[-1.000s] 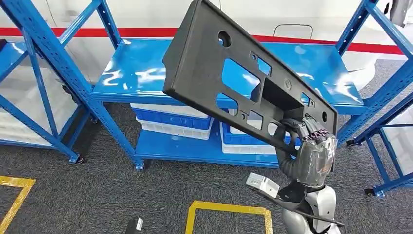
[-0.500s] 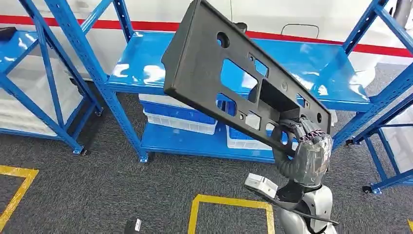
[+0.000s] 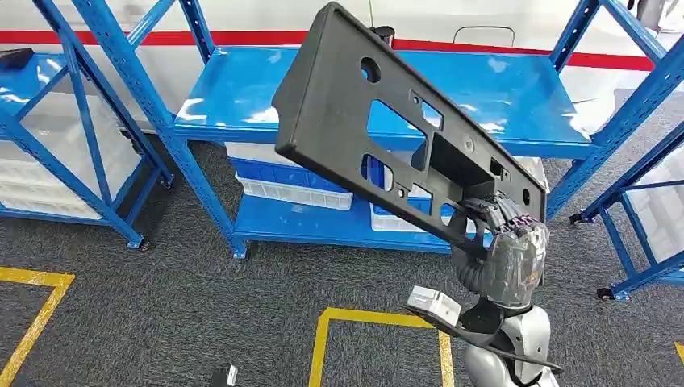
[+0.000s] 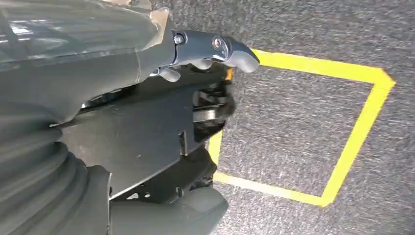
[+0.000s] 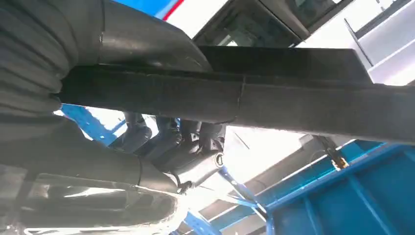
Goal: Take the parts from the cabinet and place them on the table.
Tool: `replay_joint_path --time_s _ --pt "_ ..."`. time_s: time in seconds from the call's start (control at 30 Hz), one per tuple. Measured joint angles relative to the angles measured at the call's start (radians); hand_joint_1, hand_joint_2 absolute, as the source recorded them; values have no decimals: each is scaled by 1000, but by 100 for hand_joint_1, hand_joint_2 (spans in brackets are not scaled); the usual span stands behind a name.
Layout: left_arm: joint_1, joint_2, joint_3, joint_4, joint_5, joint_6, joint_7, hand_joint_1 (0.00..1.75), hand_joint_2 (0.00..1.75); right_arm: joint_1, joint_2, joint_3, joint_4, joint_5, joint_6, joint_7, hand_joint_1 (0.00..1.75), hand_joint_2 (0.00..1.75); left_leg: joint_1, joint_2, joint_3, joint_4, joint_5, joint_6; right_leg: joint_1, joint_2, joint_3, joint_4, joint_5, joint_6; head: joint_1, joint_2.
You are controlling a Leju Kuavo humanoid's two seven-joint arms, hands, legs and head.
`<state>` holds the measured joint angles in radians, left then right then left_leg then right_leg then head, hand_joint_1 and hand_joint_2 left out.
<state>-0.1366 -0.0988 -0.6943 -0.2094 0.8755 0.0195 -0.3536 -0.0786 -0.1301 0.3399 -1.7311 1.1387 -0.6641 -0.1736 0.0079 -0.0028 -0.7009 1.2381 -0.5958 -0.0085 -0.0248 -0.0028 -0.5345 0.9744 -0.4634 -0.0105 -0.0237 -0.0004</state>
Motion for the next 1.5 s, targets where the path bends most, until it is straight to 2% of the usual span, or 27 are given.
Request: replay_joint_path --time_s 0.03,0.1,0.17,0.2,0.23,0.33,0.37,0.43,0.5,0.57,0.67,0.73,0.77,0.8,0.9,0.93,0.97,1.03,1.1,1.13,1.2,1.23,1.27,1.33,1.4,1.43,1.5 --pt "1 0 1 0 2 0 0 0 175 0 0 0 1 1 0 0 175 175 3 0 -14 59 -16 -4 1 0 -10 2 6 2 -1 0" --pt "2 0 11 0 13 1 -3 0 175 2 1 0 2 1 0 -1 175 175 7 1 21 47 19 -7 2 0 -28 7 16 6 -1 0" --pt "2 0 18 -2 17 0 -5 0 175 5 1 0 2 2 0 -1 175 175 7 0 135 -120 86 0 2 1 -40 13 23 10 -1 0" --pt "1 1 21 -3 16 0 -6 0 175 5 1 0 2 3 0 -1 175 175 6 -3 196 -213 95 9 2 1 -41 15 26 15 -1 0" --pt "0 2 24 -4 16 0 -7 0 175 5 1 0 2 3 0 -1 175 175 1 -3 223 -257 78 16 9 1 -46 16 32 23 0 0" --pt "5 3 34 -4 20 -3 -8 0 175 9 1 0 2 5 1 -1 175 175 -10 -3 209 -254 91 34 0 0 -49 9 50 49 0 0" --pt "5 4 36 -4 21 -4 -8 0 175 12 1 0 1 6 1 -1 175 175 -8 0 207 -271 108 49 8 0 -54 5 55 55 -1 0" --pt "3 4 42 -4 21 -4 -8 0 175 13 0 -1 1 6 1 -1 175 175 -1 6 193 -284 133 67 7 1 -88 65 -9 44 3 0" --pt "4 3 43 -4 21 -4 -7 0 175 18 0 -1 2 8 1 -1 175 175 -1 10 171 -284 148 69 3 1 -143 224 -101 37 6 0" --pt "5 3 47 -4 21 -4 -7 0 175 22 0 -1 2 9 1 -1 175 175 -1 12 149 -282 163 66 1 1 -164 327 -125 53 10 0" --pt "6 3 49 -4 21 -4 -7 0 175 22 0 -1 2 9 1 -1 175 175 3 13 126 -276 176 56 -9 0 -86 235 -64 86 10 0" --pt "6 2 51 -4 21 -4 -7 0 175 22 0 -1 2 9 1 -1 175 175 8 12 108 -257 181 45 -20 -1 23 62 -30 104 11 0" --pt "5 5 55 -4 21 -4 -7 0 175 21 1 0 2 9 1 -1 175 175 0 12 93 -248 183 39 -11 2 63 11 -55 101 16 0" --pt "6 3 55 -4 17 -4 -8 0 175 24 2 0 1 12 1 -2 175 175 -2 11 89 -242 189 33 -3 8 48 14 -53 88 12 0" --pt "12 7 55 -4 6 -5 -8 0 175 29 -1 -2 -1 14 1 -2 175 175 -2 9 78 -238 203 22 -13 5 28 26 -46 76 9 0" --pt "13 8 55 -4 4 -8 -8 0 175 28 -1 -2 -3 16 1 -2 175 175 4 9 70 -228 184 18 -17 5 22 26 -40 62 7 0" --pt "13 8 55 -4 4 -11 -8 0 175 30 -1 -2 -6 18 1 -2 175 175 5 9 56 -189 134 13 -14 4 13 27 -32 48 6 0" --pt "13 10 55 -4 4 -16 -8 0 175 31 -2 -3 -14 19 1 -2 175 175 5 7 6 -38 30 7 -6 3 -5 28 -19 27 5 0" --pt "14 14 55 -4 5 -17 -7 0 175 38 -2 -3 -16 20 2 -2 175 175 5 5 -22 81 -11 9 6 2 -22 29 -7 12 5 0" --pt "15 15 56 -3 6 -18 -7 0 175 44 -2 -3 -19 20 2 -2 175 175 3 5 -5 72 6 16 11 2 -31 29 0 10 6 0" --pt "15 18 57 -3 8 -20 -7 0 175 49 -3 -5 -26 20 2 -2 175 175 -4 3 83 -51 69 40 22 4 -44 30 10 7 5 0" --pt "14 19 58 -3 12 -21 -7 0 175 50 -3 -8 -31 19 2 -2 175 175 -11 -1 151 -151 96 61 27 6 -46 30 16 6 4 0" --pt "12 32 58 -3 13 -22 -8 0 175 53 -3 -8 -34 17 2 -2 175 175 -20 -5 197 -227 74 96 19 4 -48 30 20 10 10 0" --pt "15 31 58 -3 13 -24 -11 0 175 53 -6 -8 -36 14 2 -2 175 175 -34 0 201 -242 89 90 10 1 -52 28 31 28 9 0" --pt "15 30 58 -2 14 -23 -12 0 175 54 -7 -8 -40 13 1 -2 175 175 -41 0 198 -256 106 102 7 1 -52 18 46 42 5 0" --pt "15 29 59 -3 14 -23 -14 0 175 56 -10 -11 -45 11 1 -2 175 175 -22 4 207 -294 134 105 20 3 -58 16 42 43 6 0" --pt "13 28 61 -2 14 -23 -18 0 175 54 -13 -16 -47 5 1 -1 175 175 -21 11 190 -307 160 103 17 4 -97 94 -35 32 8 0"
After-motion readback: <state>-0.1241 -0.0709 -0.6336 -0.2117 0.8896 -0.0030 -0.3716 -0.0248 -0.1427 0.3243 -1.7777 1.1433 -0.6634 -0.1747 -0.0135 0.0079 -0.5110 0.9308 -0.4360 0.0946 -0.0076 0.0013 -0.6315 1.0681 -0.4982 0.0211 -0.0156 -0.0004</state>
